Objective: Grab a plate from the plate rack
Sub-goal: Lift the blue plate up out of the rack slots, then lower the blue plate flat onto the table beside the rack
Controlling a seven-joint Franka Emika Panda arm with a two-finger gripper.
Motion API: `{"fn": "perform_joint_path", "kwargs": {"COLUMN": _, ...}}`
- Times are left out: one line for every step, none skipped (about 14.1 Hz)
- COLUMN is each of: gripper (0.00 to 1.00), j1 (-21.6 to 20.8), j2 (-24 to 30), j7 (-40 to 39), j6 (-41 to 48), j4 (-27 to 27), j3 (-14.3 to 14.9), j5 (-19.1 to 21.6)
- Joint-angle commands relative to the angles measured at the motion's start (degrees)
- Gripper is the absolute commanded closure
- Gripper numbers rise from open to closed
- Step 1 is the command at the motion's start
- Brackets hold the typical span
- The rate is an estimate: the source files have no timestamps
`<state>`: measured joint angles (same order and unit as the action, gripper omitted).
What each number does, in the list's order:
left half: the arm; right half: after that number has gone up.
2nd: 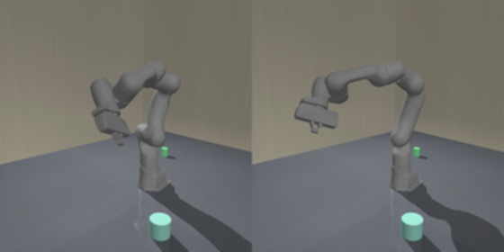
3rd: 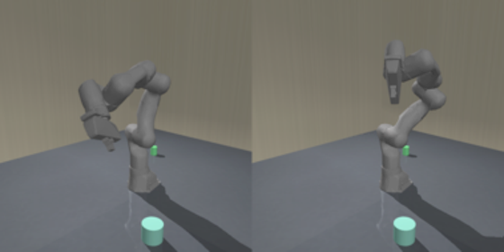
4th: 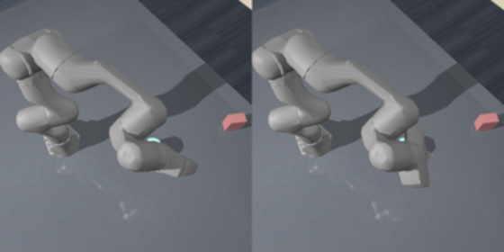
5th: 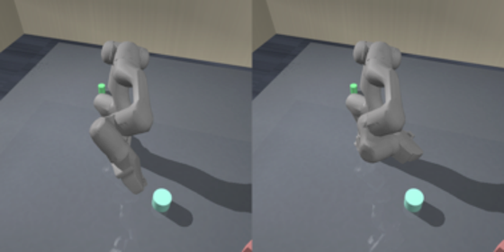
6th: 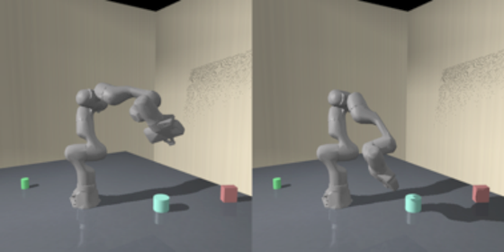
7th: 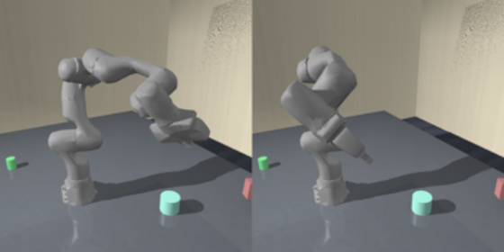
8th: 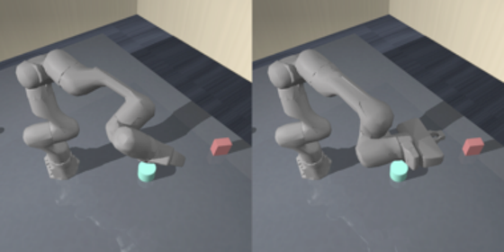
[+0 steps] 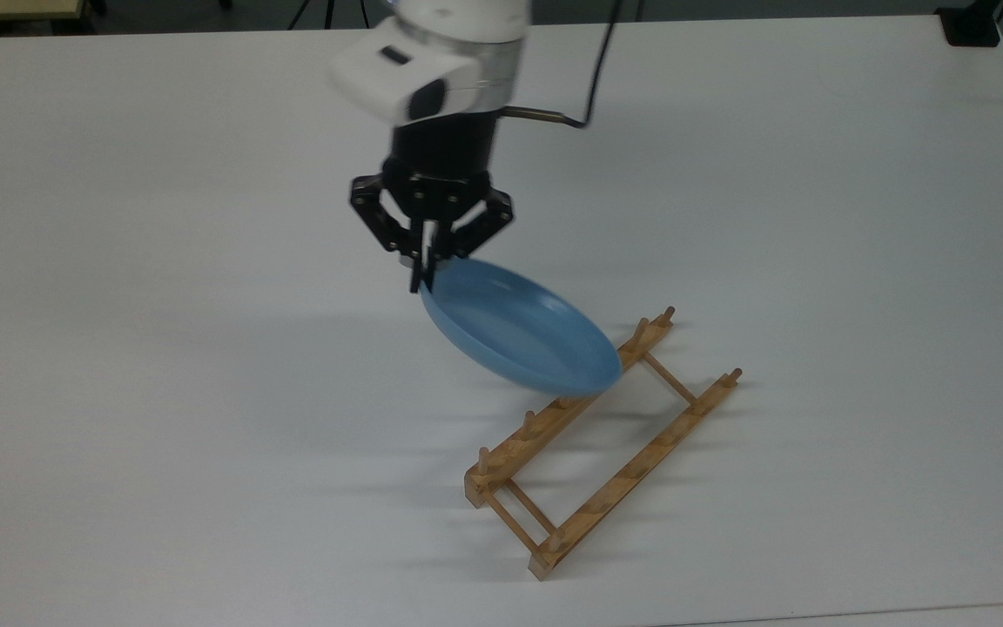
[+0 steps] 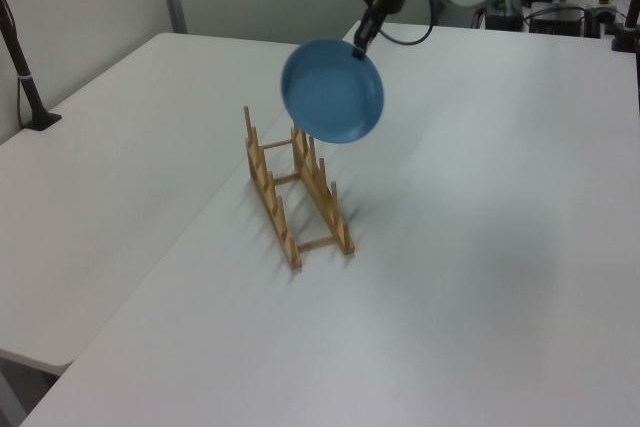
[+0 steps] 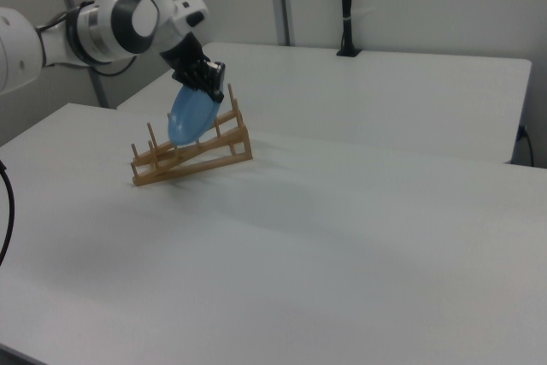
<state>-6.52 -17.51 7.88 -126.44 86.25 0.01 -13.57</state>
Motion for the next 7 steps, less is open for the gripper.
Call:
{"fn": "perform_joint_path", "kwargs": {"gripper": 1.0, "j1": 3.0, "j2": 2.13, "j7": -17.86, "j6": 10.04, "j4": 2.51, "j3": 0.16, "j5": 9.42}}
{"fn": "perform_joint_path", "kwargs": {"gripper": 1.0, "j1": 3.79, "j2": 1.87, "j7": -24.25, "j6": 13.72, "j4": 3.12, "j3": 0.16, "j5": 10.57}}
{"fn": "perform_joint_path", "kwargs": {"gripper": 1.0, "j1": 4.41, "j2": 1.86, "j7": -28.49, "j6": 16.2, "j4": 4.26, "j3": 0.16, "j5": 10.84}}
{"fn": "perform_joint_path", "kwargs": {"gripper": 1.0, "j1": 4.67, "j2": 1.95, "j7": -32.8, "j6": 18.31, "j4": 5.66, "j3": 0.16, "j5": 10.85}}
{"fn": "perform_joint_path", "kwargs": {"gripper": 1.0, "j1": 4.76, "j2": 2.04, "j7": -36.58, "j6": 19.98, "j4": 7.33, "j3": 0.16, "j5": 10.85}}
{"fn": "perform_joint_path", "kwargs": {"gripper": 1.0, "j1": 4.76, "j2": 2.13, "j7": -39.58, "j6": 20.7, "j4": 8.91, "j3": 0.16, "j5": 10.76}}
{"fn": "perform_joint_path", "kwargs": {"gripper": 1.0, "j1": 4.76, "j2": 2.13, "j7": -41.53, "j6": 20.79, "j4": 10.58, "j3": 0.16, "j5": 10.76}}
